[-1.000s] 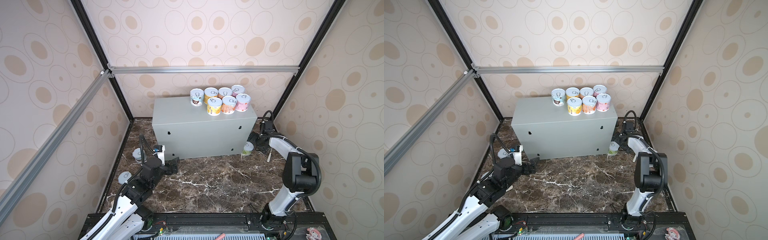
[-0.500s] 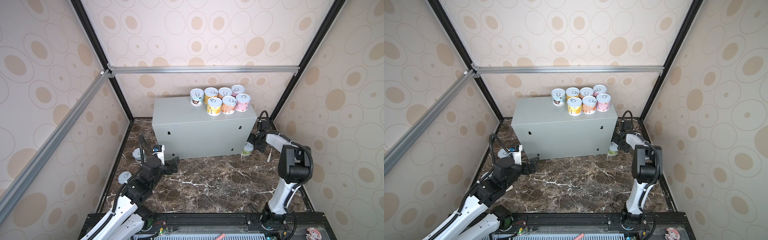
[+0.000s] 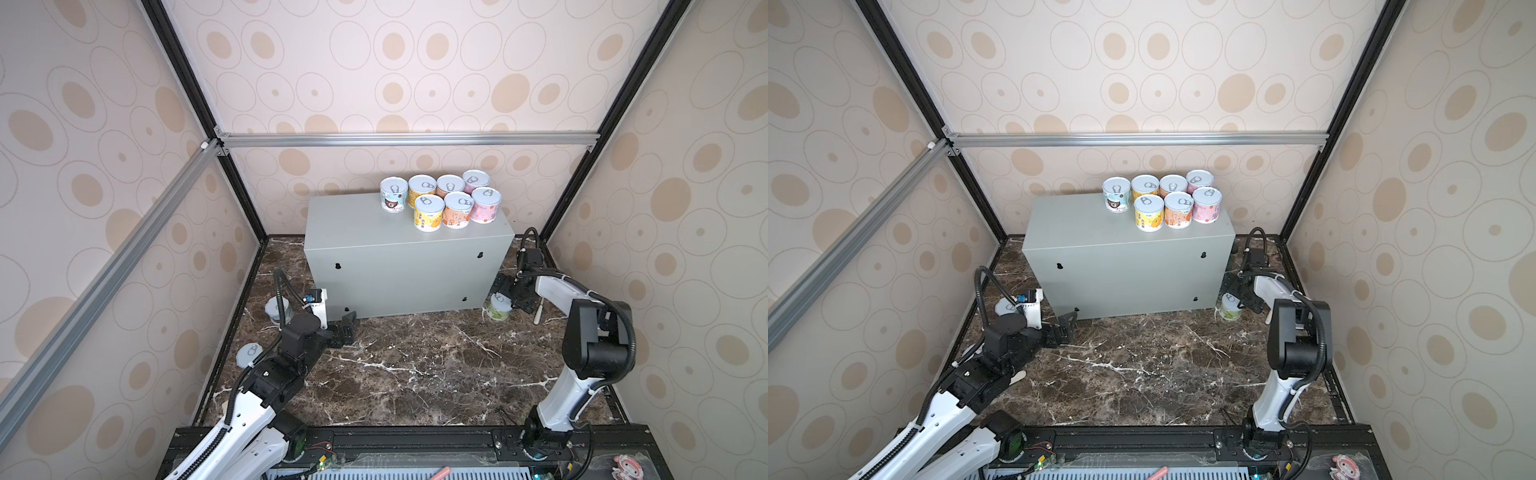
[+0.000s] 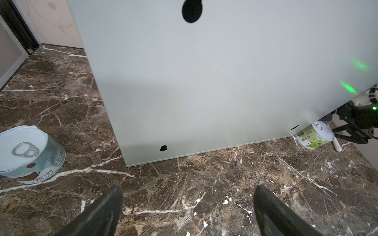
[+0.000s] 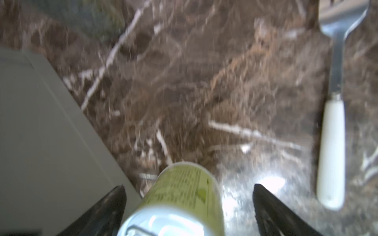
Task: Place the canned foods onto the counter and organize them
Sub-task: 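Lower the right gripper around the green-labelled white-lidded can beside the cabinet, then close the right gripper on the green-labelled can, then lift the green-labelled can off the table with the right gripper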
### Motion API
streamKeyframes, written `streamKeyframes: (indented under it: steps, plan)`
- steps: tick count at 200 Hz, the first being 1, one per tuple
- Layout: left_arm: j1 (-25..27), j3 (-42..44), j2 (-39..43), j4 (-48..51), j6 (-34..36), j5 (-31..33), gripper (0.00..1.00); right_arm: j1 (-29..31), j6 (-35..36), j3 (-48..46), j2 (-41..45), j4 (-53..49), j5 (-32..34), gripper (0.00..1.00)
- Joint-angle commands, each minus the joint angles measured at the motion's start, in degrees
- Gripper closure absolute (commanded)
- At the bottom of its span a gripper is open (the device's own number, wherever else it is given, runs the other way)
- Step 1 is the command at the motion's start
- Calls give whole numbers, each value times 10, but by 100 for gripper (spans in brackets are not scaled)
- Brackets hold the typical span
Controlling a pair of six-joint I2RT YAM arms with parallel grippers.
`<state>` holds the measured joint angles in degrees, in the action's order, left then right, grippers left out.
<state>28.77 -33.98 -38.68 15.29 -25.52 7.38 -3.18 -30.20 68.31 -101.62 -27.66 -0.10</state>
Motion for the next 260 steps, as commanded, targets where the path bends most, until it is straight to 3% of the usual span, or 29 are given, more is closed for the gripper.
streamKeyframes:
  steps: [1,80,169,216,260]
  plan:
    - [-7,-1,5,-14,-4,-10,1,8,14,-36,39,-23,-4,1]
    - [-12,0,5,-16,-6,-14,1,9,14,-140,110,8,1,1]
    - [-13,1,4,-13,-5,-6,1,19,-12,-270,188,218,49,1]
    - [-14,1,3,-7,-5,-4,1,56,-48,-292,182,263,112,0]
    - [-14,3,-1,-14,-8,-2,1,98,-84,-296,156,301,210,0]
